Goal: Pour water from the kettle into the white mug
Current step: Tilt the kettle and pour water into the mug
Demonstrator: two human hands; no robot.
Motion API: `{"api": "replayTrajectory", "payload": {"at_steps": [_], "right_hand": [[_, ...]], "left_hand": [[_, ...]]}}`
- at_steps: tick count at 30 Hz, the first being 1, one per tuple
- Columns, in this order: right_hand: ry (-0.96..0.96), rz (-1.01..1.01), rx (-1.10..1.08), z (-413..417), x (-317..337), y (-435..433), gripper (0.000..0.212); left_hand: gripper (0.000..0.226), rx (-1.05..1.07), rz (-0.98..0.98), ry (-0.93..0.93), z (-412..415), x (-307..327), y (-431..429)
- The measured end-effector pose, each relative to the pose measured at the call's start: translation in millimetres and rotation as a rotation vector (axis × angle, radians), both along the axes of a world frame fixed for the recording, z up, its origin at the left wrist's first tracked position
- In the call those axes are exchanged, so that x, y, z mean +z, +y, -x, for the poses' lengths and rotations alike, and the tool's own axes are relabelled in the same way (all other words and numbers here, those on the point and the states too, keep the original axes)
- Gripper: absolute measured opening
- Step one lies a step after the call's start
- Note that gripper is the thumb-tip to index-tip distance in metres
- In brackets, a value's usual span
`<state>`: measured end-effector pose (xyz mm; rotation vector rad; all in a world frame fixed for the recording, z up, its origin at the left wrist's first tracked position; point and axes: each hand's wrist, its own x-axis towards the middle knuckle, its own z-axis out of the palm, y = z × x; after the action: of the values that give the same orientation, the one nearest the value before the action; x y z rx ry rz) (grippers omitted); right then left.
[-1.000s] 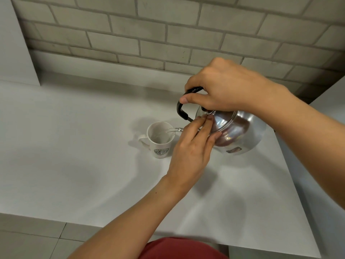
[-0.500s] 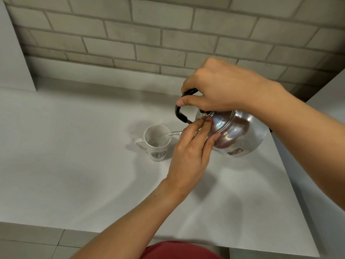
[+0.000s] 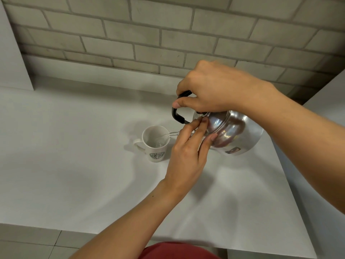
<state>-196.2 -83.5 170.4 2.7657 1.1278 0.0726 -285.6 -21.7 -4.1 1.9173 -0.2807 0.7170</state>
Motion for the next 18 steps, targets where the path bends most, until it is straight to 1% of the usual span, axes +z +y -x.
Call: {"api": "replayTrajectory", "payload": {"at_steps": [18], "right_hand": [[0.041, 0.042, 0.031, -5.4, -0.8, 10.1, 0.046]], "left_hand": [[0.037, 0.033, 0.024, -0.023, -1.7, -4.5, 1.7]]}}
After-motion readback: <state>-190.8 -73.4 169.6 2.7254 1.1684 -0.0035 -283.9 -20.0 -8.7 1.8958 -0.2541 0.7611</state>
